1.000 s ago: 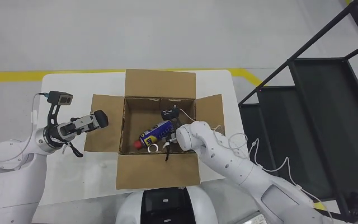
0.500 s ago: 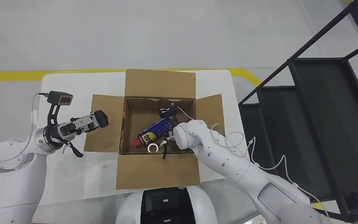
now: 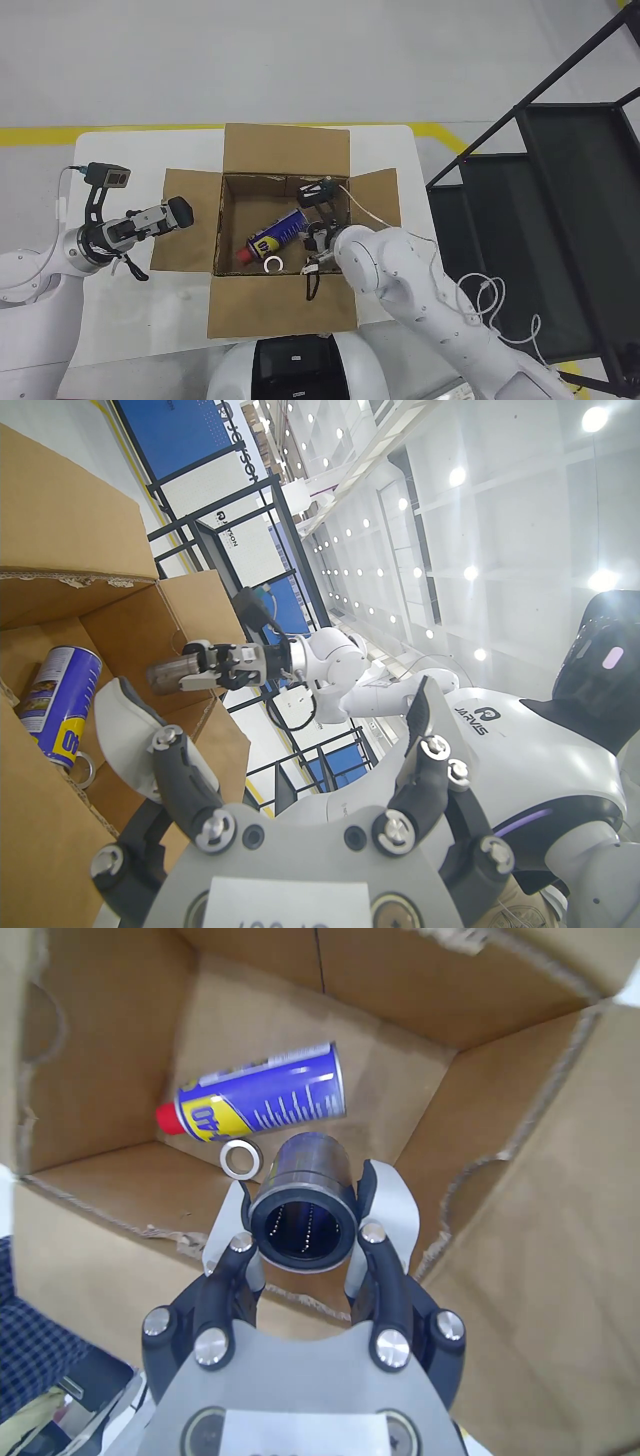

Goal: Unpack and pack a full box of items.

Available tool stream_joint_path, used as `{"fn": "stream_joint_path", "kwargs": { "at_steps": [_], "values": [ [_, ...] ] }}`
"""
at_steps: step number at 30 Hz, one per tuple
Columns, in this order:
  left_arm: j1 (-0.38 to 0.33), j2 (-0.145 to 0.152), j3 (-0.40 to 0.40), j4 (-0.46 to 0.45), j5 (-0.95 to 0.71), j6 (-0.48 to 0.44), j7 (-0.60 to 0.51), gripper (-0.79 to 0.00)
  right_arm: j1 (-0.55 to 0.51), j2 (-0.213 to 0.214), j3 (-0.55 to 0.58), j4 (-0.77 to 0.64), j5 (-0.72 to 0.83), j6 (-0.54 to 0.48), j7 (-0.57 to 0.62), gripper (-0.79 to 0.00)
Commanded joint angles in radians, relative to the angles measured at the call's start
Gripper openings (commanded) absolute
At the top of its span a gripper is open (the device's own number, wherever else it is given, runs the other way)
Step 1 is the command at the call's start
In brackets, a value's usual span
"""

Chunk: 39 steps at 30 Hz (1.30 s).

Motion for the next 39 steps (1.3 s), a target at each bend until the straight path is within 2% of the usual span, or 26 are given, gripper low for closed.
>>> {"fn": "stream_joint_path", "kwargs": {
  "at_steps": [1, 4, 8, 31, 35, 39],
  "values": [
    [0.0, 0.0, 0.0, 0.0, 0.0, 0.0, 0.0, 0.0, -0.031, 0.005, 0.046, -0.07, 0.02, -0.002, -0.015, -0.785],
    [0.0, 0.0, 0.0, 0.0, 0.0, 0.0, 0.0, 0.0, -0.079, 0.009, 0.109, -0.141, 0.1, -0.017, -0.048, -0.785],
    [0.0, 0.0, 0.0, 0.0, 0.0, 0.0, 0.0, 0.0, -0.129, 0.011, 0.159, -0.158, 0.169, -0.031, -0.118, -0.785],
    [0.0, 0.0, 0.0, 0.0, 0.0, 0.0, 0.0, 0.0, -0.137, 0.011, 0.168, -0.154, 0.162, -0.032, -0.144, -0.785],
    [0.0, 0.0, 0.0, 0.0, 0.0, 0.0, 0.0, 0.0, -0.159, 0.02, 0.233, -0.234, 0.142, -0.02, -0.089, -0.785],
    [0.0, 0.0, 0.0, 0.0, 0.0, 0.0, 0.0, 0.0, -0.179, 0.033, 0.364, -0.301, 0.134, -0.008, -0.002, -0.785]
  ]
}}
